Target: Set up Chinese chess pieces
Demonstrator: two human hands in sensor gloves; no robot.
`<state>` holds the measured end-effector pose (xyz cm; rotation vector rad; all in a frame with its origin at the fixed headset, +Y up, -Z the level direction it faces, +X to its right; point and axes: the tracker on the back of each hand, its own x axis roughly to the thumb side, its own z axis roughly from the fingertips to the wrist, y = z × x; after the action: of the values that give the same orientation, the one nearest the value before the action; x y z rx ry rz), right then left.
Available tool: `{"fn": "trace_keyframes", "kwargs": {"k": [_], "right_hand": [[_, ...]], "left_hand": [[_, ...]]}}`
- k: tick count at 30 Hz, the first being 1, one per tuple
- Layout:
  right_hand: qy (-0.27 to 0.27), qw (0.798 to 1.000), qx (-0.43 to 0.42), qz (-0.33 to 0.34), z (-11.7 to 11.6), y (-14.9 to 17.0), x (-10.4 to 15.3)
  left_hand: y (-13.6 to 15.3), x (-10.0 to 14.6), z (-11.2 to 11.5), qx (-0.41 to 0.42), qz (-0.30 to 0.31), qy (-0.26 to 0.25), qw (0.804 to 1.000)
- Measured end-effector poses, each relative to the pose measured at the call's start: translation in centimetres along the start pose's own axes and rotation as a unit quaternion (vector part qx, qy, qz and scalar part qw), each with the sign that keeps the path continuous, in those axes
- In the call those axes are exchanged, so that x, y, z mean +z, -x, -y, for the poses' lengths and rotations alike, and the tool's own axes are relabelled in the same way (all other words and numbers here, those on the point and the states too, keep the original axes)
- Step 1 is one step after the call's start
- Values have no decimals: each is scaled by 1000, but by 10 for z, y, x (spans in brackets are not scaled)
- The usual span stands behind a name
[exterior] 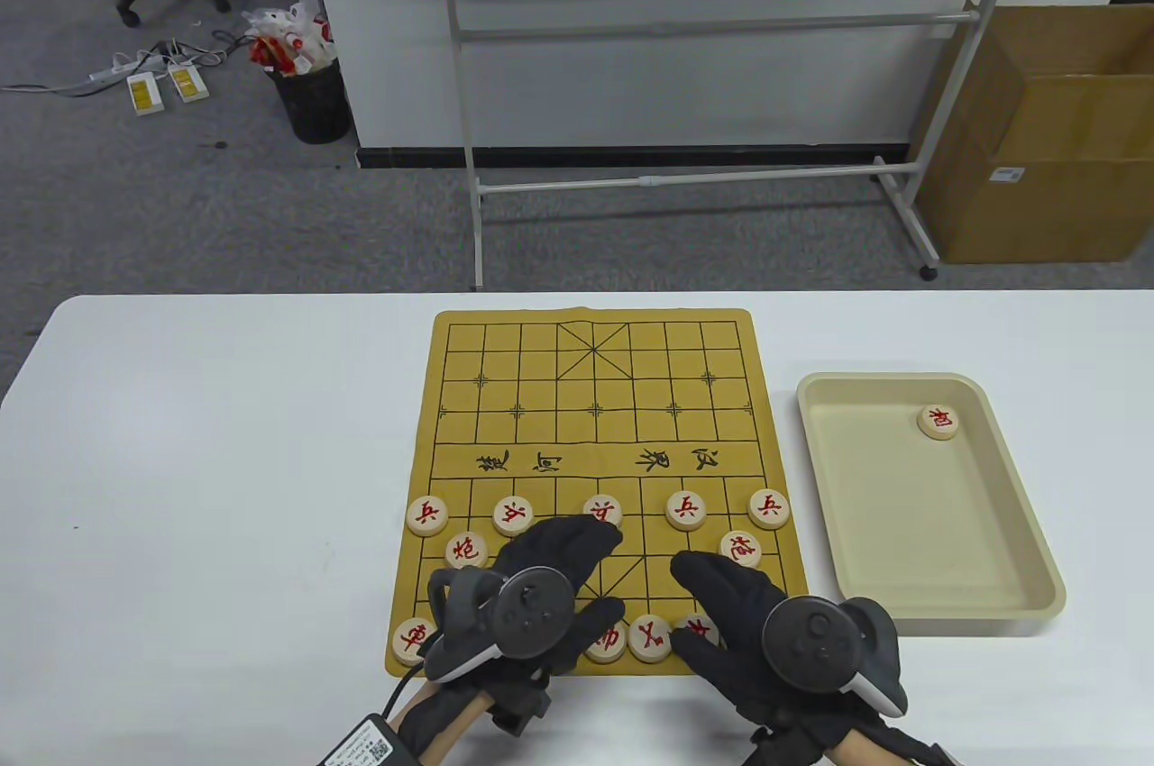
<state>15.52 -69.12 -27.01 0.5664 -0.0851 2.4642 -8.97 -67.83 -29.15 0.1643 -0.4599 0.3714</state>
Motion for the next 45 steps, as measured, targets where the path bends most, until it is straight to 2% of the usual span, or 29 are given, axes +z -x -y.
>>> {"fn": "trace_keyframes", "kwargs": {"k": [3,7,10,12,14,16,19,22,26,30,35,41,45], "right_hand": [[5,1000,7,-1,-3,1,-1],[5,1000,10,-1,-5,1,-2],[3,1000,1,0,7,2,-6],[33,999,10,-3,36,4,-15],[87,995,46,-24,74,13,-30],[135,985,69,-84,112,37,-50],[144,970,102,-167,142,82,-79],[130,943,172,-253,154,135,-106],[60,902,210,-373,141,208,-133],[18,853,288,-435,117,250,-147],[-14,832,304,-465,100,274,-156],[-47,809,336,-479,81,289,-157],[-18,798,373,-472,80,286,-154]], "left_hand": [[2,5,11,11,5,18,1000],[4,9,12,24,10,9,1000],[4,12,9,26,11,3,1000],[4,14,7,25,14,-2,1000],[3,15,6,25,15,-3,1000],[2,17,5,24,19,-5,1000],[0,18,4,24,22,-7,999],[0,19,4,26,22,-6,999],[1,19,6,27,20,0,999],[0,19,6,32,21,8,999],[-1,20,7,35,24,16,999],[-1,19,9,52,25,28,998],[-1,19,8,45,24,25,998]]}}
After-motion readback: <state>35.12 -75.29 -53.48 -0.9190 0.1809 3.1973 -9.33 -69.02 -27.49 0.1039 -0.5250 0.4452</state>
